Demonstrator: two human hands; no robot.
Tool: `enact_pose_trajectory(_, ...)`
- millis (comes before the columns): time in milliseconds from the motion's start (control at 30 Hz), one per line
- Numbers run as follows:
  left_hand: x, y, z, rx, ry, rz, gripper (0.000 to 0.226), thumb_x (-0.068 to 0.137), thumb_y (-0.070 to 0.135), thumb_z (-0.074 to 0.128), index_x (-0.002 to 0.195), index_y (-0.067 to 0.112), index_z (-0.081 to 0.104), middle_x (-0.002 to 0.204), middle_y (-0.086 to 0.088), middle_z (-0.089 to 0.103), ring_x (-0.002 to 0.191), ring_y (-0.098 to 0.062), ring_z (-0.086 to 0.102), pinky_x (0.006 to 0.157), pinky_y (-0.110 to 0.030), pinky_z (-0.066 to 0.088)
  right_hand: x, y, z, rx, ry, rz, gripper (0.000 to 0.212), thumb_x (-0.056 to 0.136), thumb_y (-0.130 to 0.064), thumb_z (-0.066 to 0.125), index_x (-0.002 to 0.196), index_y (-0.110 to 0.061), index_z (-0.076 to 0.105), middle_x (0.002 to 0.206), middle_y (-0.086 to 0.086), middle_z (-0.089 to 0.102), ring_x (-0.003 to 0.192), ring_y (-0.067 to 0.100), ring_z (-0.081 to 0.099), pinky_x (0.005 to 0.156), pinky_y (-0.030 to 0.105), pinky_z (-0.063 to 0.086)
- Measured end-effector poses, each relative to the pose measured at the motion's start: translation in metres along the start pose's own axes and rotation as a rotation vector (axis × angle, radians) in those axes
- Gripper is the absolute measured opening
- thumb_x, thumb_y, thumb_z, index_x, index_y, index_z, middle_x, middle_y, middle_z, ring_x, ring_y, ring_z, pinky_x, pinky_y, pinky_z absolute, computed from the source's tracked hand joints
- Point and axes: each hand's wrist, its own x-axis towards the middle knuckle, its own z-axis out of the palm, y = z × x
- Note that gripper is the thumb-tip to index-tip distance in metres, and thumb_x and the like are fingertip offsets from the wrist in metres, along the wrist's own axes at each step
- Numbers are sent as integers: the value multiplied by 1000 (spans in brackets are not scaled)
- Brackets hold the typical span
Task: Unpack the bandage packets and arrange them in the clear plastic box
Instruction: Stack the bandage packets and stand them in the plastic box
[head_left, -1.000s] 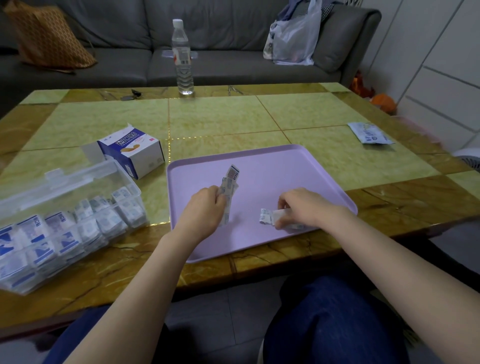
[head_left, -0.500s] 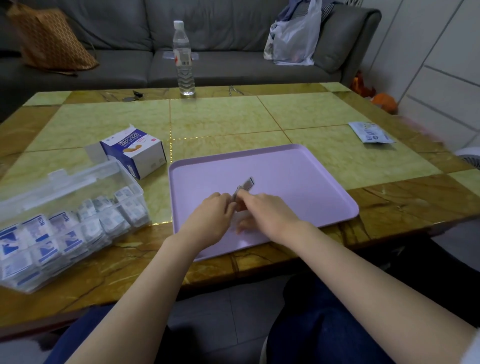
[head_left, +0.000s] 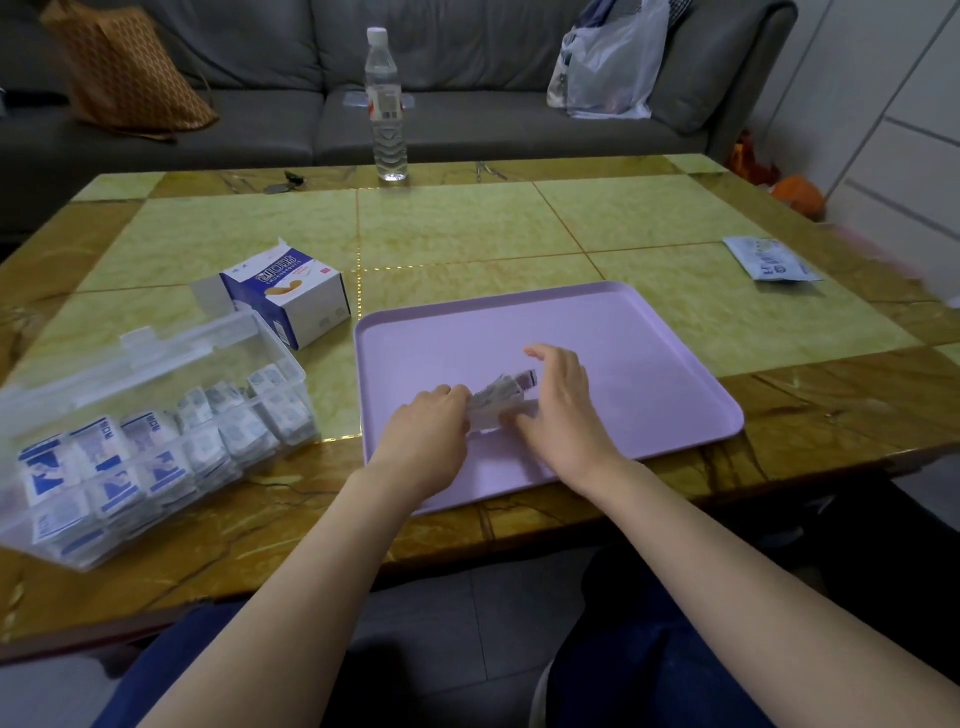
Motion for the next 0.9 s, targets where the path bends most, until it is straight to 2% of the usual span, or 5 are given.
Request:
enact_pose_trajectory(167,1,6,12,12,-20,66,27,93,5,38,120,5,38,119,-12,42,107,-29,39,84,-30,29,-11,-6,9,133,-225,-44,65,82,11,44,141,-4,23,141,13,22,128,17,31,99,7,17)
enact_pose_trajectory(300,1,5,12,-99,27,72,21,91,2,40,112,1,41,117,-14,42,105,-29,40,81,-24,25,-10,-8,12,41,-229,-37,42,93,-7,46,134,-4,38,140,14,29,132,23,29,104,19,24)
enact_pose_trajectory(400,1,-2,9,76,68,7,22,97,20,39,116,9,43,118,-9,44,107,-27,38,86,-30,28,-7,-4,13,-91,-241,3,35,98,-22,43,130,-7,46,143,12,28,138,22,20,109,30,24)
enact_pose_trajectory(667,-1,-10,0,-127,97,37,14,99,10,36,109,9,44,107,-9,44,99,-27,41,81,-38,38,-2,-16,15,172,-104,-15,23,94,-4,43,112,-9,56,113,7,55,109,19,49,90,23,38)
enact_pose_trajectory(900,-6,-13,17,149,-15,59,23,94,5,34,117,6,35,118,-13,37,104,-28,40,86,-31,34,-2,-9,29,59,-172,-33,49,86,14,37,129,-7,50,130,10,46,126,21,38,102,18,26)
